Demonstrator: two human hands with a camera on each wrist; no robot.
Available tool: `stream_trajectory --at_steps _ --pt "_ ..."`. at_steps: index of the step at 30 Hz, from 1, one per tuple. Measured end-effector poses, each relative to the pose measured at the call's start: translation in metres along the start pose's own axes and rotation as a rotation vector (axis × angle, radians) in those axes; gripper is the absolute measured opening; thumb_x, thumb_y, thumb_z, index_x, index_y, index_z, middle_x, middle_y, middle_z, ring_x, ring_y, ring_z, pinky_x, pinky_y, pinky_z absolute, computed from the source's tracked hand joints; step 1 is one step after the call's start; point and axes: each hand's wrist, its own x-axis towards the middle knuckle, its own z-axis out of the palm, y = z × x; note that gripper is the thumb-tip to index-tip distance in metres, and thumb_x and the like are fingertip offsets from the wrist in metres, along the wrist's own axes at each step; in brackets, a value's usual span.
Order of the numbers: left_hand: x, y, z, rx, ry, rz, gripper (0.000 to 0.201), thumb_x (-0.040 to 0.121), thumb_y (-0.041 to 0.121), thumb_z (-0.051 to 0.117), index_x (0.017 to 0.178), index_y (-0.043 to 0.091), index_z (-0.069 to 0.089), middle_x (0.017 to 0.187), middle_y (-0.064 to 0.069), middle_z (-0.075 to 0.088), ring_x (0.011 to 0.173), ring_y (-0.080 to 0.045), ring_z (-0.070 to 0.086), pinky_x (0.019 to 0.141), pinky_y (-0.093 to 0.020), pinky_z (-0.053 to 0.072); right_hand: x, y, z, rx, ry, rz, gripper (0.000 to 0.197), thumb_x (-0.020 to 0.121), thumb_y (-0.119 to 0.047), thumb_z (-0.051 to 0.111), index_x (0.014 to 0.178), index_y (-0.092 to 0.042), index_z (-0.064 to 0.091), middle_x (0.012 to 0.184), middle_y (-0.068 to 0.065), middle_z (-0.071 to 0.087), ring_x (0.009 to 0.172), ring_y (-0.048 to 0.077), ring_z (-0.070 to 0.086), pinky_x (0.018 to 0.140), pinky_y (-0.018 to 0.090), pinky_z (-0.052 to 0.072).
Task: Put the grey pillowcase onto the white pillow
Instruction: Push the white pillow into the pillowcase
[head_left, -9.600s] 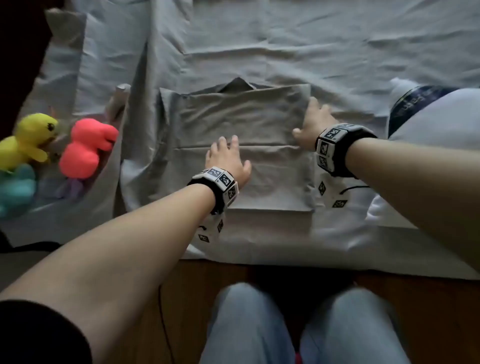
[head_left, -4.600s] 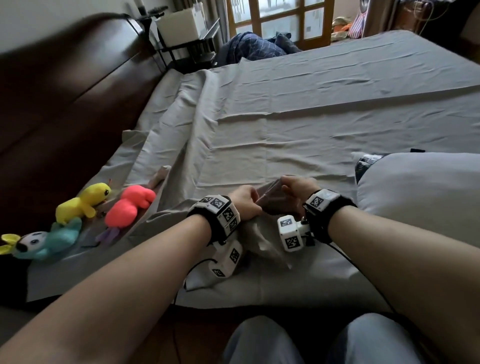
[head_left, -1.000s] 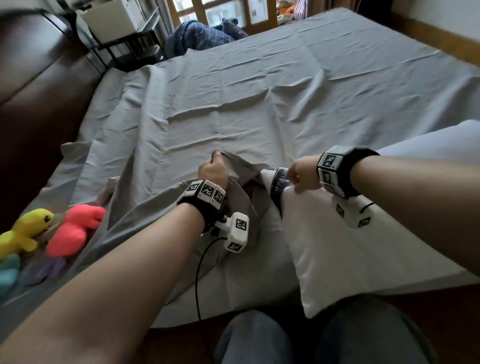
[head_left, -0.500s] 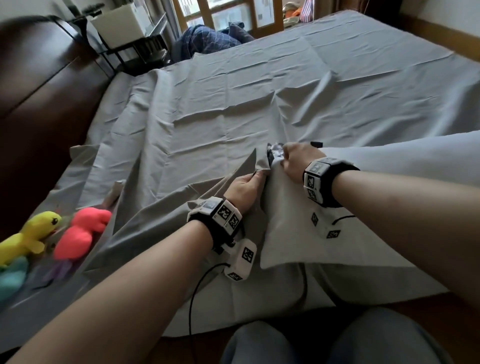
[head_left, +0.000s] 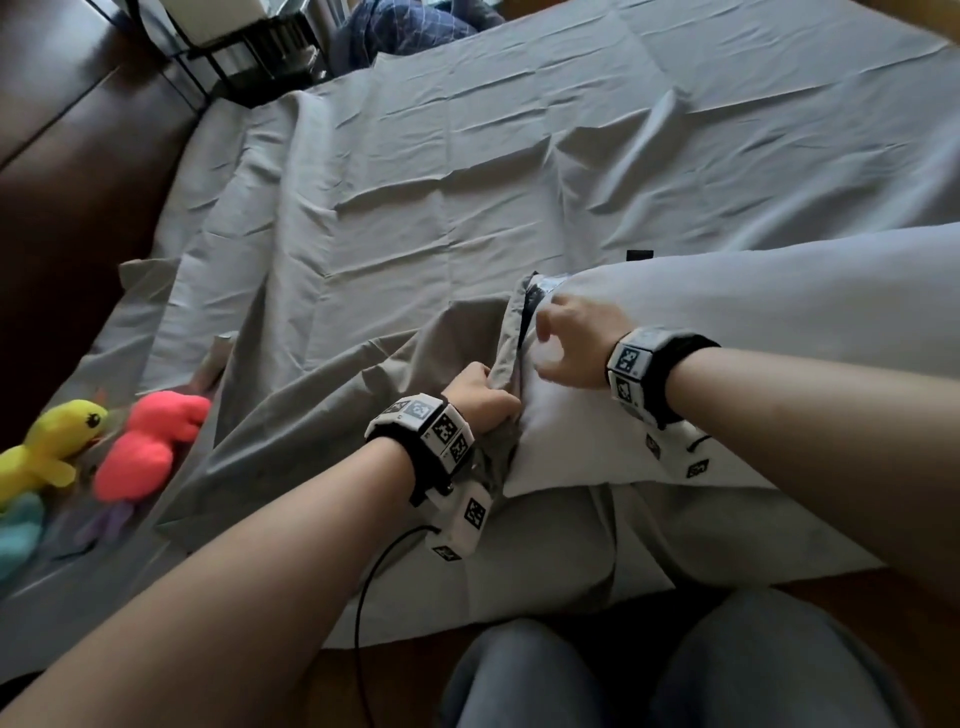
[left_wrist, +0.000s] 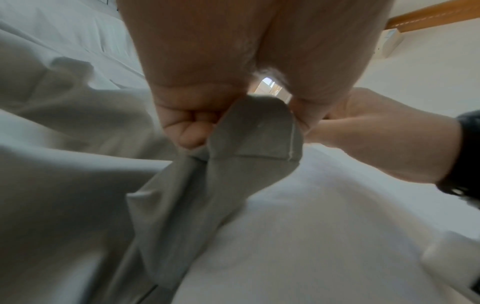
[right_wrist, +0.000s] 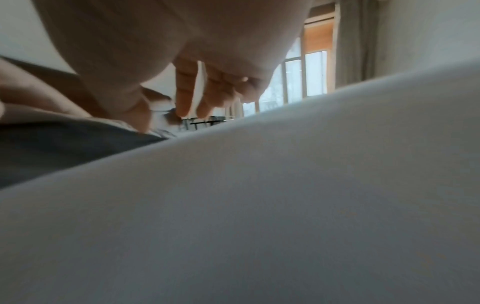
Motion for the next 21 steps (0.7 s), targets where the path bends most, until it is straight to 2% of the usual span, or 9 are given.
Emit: stream_trajectory --at_steps 2,5,7,9,11,14,15,18,21 --pt "-0.009 0.0 -0.004 0.074 -0.001 -0.031 0.043 0.058 0.025 0.066 0.096 0.008 0.054 0.084 -0.003 0.06 0.073 -0.016 0.058 0.06 -0.024 0.045 -0.014 -0.004 -0.001 -0.048 -0.164 -0.093 0.036 0.062 -0.053 0.068 0.083 -0.026 0.056 0.092 -0.003 0.061 0.088 0.023 0.059 0.077 0.032 0.049" --pt "-0.02 -0.007 -0.009 0.191 0.005 -0.072 0.056 0.065 0.025 0.067 0.113 0.008 0.044 0.101 -0.005 0.058 0.091 -0.021 0.058 0.077 -0.028 0.05 -0.033 -0.013 -0.002 -0.134 -0.409 -0.092 0.064 0.05 -0.065 0.077 0.099 -0.029 0.057 0.097 -0.006 0.061 0.087 0.021 0.059 0.075 0.031 0.049" --pt "-0.029 -0.008 -0.01 0.218 -0.011 -0.095 0.063 0.065 0.025 0.069 0.117 0.006 0.04 0.104 -0.007 0.058 0.094 -0.023 0.058 0.08 -0.028 0.051 -0.042 -0.018 -0.001 -0.204 -0.41 -0.157 0.087 0.041 -0.07 0.078 0.114 -0.032 0.052 0.106 -0.005 0.057 0.096 0.021 0.057 0.082 0.033 0.048" --pt "-0.038 -0.009 -0.01 0.238 -0.016 -0.117 0.065 0.062 0.026 0.07 0.115 0.005 0.039 0.1 -0.008 0.059 0.089 -0.024 0.062 0.073 -0.028 0.053 -0.049 -0.023 0.004 -0.321 -0.372 -0.218 0.096 0.038 -0.071 0.077 0.122 -0.034 0.049 0.109 -0.004 0.051 0.102 0.02 0.053 0.086 0.035 0.044" --pt "-0.045 -0.011 -0.01 0.258 -0.026 -0.13 0.065 0.059 0.027 0.071 0.112 0.005 0.04 0.096 -0.009 0.06 0.084 -0.024 0.064 0.063 -0.026 0.051 -0.055 -0.028 0.008 -0.446 -0.365 -0.25 0.081 0.045 -0.065 0.077 0.118 -0.035 0.055 0.109 -0.001 0.049 0.105 0.021 0.051 0.085 0.036 0.04" --pt "-0.049 -0.016 -0.008 0.29 -0.051 -0.133 0.066 0.057 0.029 0.075 0.109 0.008 0.04 0.095 -0.007 0.058 0.082 -0.022 0.062 0.057 -0.023 0.046 -0.057 -0.031 0.016 -0.457 -0.338 -0.242 0.032 0.071 -0.042 0.066 0.099 -0.029 0.068 0.106 -0.003 0.059 0.107 0.022 0.054 0.082 0.032 0.037" --pt "-0.049 -0.018 -0.008 0.306 -0.054 -0.126 0.067 0.056 0.03 0.076 0.108 0.009 0.04 0.095 -0.007 0.058 0.081 -0.021 0.061 0.056 -0.024 0.046 -0.055 -0.03 0.017 -0.434 -0.341 -0.238 0.024 0.074 -0.037 0.06 0.094 -0.027 0.069 0.103 -0.005 0.063 0.106 0.021 0.055 0.081 0.031 0.036" --pt "-0.047 -0.021 -0.009 0.317 -0.054 -0.121 0.072 0.051 0.031 0.081 0.107 0.01 0.04 0.096 -0.006 0.058 0.082 -0.02 0.062 0.062 -0.03 0.054 -0.045 -0.025 0.011 -0.303 -0.305 -0.231 0.028 0.067 -0.04 0.05 0.081 -0.025 0.069 0.088 -0.007 0.066 0.096 0.021 0.056 0.078 0.028 0.034" --pt "-0.044 -0.019 -0.007 0.278 -0.06 -0.126 0.073 0.05 0.028 0.081 0.108 0.01 0.041 0.096 -0.004 0.057 0.083 -0.017 0.06 0.059 -0.026 0.05 -0.033 -0.014 -0.007 -0.221 -0.178 -0.193 0.019 0.071 -0.038 0.058 0.081 -0.026 0.07 0.087 -0.006 0.067 0.094 0.021 0.057 0.078 0.028 0.036"
